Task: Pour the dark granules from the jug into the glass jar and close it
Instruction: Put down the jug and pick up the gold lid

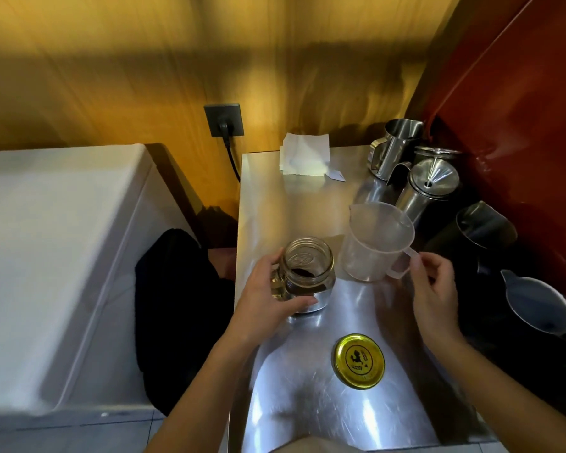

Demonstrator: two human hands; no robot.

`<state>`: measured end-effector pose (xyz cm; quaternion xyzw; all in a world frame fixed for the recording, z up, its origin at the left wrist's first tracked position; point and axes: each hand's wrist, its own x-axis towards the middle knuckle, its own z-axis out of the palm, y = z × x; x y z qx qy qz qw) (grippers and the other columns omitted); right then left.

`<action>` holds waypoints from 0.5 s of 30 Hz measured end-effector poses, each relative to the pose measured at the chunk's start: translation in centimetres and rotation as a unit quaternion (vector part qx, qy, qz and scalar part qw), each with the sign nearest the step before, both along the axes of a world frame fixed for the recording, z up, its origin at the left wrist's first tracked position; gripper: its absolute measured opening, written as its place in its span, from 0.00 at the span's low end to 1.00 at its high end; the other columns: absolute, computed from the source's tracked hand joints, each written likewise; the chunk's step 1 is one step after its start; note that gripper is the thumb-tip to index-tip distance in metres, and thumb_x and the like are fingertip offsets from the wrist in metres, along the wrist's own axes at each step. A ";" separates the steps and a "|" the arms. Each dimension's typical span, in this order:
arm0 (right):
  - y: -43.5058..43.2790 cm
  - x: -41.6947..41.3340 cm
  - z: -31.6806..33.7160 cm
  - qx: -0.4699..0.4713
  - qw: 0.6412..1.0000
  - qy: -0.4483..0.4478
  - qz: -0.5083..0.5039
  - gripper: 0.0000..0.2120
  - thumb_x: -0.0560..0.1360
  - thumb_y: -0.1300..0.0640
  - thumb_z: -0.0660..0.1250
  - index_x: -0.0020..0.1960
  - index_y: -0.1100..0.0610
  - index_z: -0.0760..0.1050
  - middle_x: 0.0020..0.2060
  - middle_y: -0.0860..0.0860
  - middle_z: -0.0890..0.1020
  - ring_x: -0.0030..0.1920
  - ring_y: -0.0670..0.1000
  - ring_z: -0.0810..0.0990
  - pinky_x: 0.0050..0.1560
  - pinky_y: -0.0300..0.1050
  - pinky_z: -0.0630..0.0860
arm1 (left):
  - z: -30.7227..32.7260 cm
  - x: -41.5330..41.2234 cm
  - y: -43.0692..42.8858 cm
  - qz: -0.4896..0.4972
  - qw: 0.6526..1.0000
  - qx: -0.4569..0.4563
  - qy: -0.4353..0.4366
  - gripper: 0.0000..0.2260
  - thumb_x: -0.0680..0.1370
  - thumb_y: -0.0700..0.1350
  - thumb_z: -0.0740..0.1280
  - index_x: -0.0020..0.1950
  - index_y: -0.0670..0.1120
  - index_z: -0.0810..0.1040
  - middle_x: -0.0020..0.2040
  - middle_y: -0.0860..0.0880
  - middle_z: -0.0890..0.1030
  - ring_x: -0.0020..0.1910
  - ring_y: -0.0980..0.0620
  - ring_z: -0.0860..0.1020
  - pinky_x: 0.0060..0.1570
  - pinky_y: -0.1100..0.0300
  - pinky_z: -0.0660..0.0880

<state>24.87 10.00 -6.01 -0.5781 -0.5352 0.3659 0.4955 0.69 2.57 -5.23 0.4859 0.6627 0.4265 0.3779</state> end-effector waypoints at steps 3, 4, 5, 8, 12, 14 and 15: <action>-1.9 0.2 0.0 0.026 0.999 -0.035 -0.014 0.06 0.76 0.56 0.63 0.50 0.54 0.67 0.45 0.51 0.74 0.43 0.34 0.74 0.40 0.28 0.70 | 0.0 -0.1 0.0 -0.004 1.000 0.007 -0.010 0.37 0.60 0.48 0.81 0.64 0.59 0.67 0.63 0.53 0.75 0.62 0.60 0.74 0.57 0.73 0.70; -2.7 0.2 0.0 0.035 0.998 -0.047 -0.002 0.06 0.76 0.58 0.64 0.49 0.54 0.67 0.42 0.50 0.74 0.41 0.34 0.75 0.39 0.27 0.71 | 0.0 -0.1 0.0 -0.004 1.000 0.011 -0.014 0.37 0.61 0.47 0.81 0.64 0.58 0.67 0.63 0.52 0.75 0.63 0.58 0.74 0.60 0.69 0.71; -3.5 0.4 -0.1 0.036 0.997 -0.066 0.020 0.07 0.75 0.60 0.65 0.48 0.54 0.68 0.40 0.48 0.74 0.41 0.35 0.75 0.40 0.30 0.71 | 0.0 -0.1 0.1 -0.004 1.000 0.013 -0.016 0.37 0.61 0.45 0.81 0.65 0.56 0.67 0.64 0.51 0.75 0.63 0.56 0.74 0.62 0.64 0.71; -5.5 0.9 -1.0 0.019 0.979 -0.168 0.114 0.13 0.71 0.53 0.71 0.52 0.53 0.70 0.47 0.49 0.75 0.49 0.46 0.74 0.49 0.46 0.70 | 0.2 0.0 0.1 -0.005 1.000 0.015 -0.024 0.36 0.61 0.42 0.81 0.63 0.55 0.68 0.62 0.50 0.75 0.61 0.57 0.75 0.57 0.70 0.73; -7.0 1.6 -2.1 0.054 0.894 -0.331 0.296 0.36 0.66 0.32 0.62 0.69 0.44 0.58 0.64 0.44 0.65 0.66 0.45 0.59 0.61 0.50 0.56 | 0.3 0.1 0.2 -0.007 0.999 0.013 -0.031 0.36 0.62 0.41 0.81 0.63 0.54 0.67 0.62 0.50 0.75 0.61 0.56 0.75 0.54 0.72 0.72; -7.5 2.0 -2.9 0.056 0.836 -0.401 0.371 0.41 0.65 0.27 0.58 0.71 0.36 0.43 0.72 0.43 0.52 0.70 0.40 0.43 0.65 0.48 0.47 | 0.4 0.1 0.1 -0.012 0.999 0.014 -0.034 0.35 0.62 0.39 0.80 0.63 0.53 0.67 0.61 0.51 0.75 0.59 0.58 0.75 0.52 0.74 0.72; -7.6 2.1 -3.2 0.056 0.816 -0.424 0.388 0.41 0.65 0.26 0.56 0.70 0.35 0.40 0.73 0.43 0.48 0.70 0.40 0.39 0.66 0.47 0.44 | 0.4 0.1 0.2 -0.014 0.999 0.016 -0.034 0.35 0.62 0.39 0.80 0.63 0.52 0.67 0.60 0.52 0.75 0.59 0.59 0.75 0.51 0.75 0.72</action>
